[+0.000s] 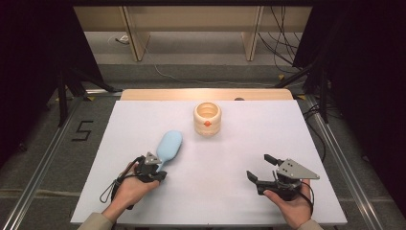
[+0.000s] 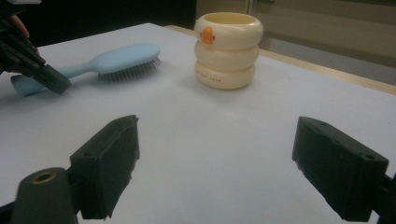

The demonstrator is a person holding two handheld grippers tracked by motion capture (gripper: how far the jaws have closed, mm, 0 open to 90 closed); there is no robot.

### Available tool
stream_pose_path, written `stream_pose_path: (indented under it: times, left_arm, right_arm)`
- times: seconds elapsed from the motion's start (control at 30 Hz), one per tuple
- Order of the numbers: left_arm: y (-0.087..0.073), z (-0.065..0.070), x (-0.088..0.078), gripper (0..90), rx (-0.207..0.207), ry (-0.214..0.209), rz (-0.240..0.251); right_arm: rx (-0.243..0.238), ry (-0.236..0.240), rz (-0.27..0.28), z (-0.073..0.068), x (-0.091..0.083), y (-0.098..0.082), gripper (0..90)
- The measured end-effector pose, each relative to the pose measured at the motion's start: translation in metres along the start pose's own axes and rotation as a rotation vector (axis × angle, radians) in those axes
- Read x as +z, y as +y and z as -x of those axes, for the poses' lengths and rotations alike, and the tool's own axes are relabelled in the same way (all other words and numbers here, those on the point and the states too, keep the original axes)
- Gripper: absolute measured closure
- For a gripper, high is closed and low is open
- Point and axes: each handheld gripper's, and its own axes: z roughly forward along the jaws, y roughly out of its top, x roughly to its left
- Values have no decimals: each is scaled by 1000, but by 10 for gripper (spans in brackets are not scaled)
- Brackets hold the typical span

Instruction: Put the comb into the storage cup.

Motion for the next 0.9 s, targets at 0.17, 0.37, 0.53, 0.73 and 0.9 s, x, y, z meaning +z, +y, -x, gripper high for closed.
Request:
stream_pose_path:
  times: [0.17,0.37,0.53,0.73,0.9]
  left_arm:
    - [-1,-5,-2,896,-1,21,-12]
    - [-3,-10,-4,896,-3,30,-24]
    - [-6,-17,-5,896,-18,38,-32]
    - [-7,-23,-7,896,-25,55,-38]
    - [-7,-25,-7,891,-26,64,-37]
  right_arm:
    - [0,1,0,0,0,0,158]
    - [0,1,-1,0,0,0,158]
    - [0,1,0,0,0,0,158]
    - [-4,3,0,0,0,0,159]
    - [-6,1,0,0,-1,0,158]
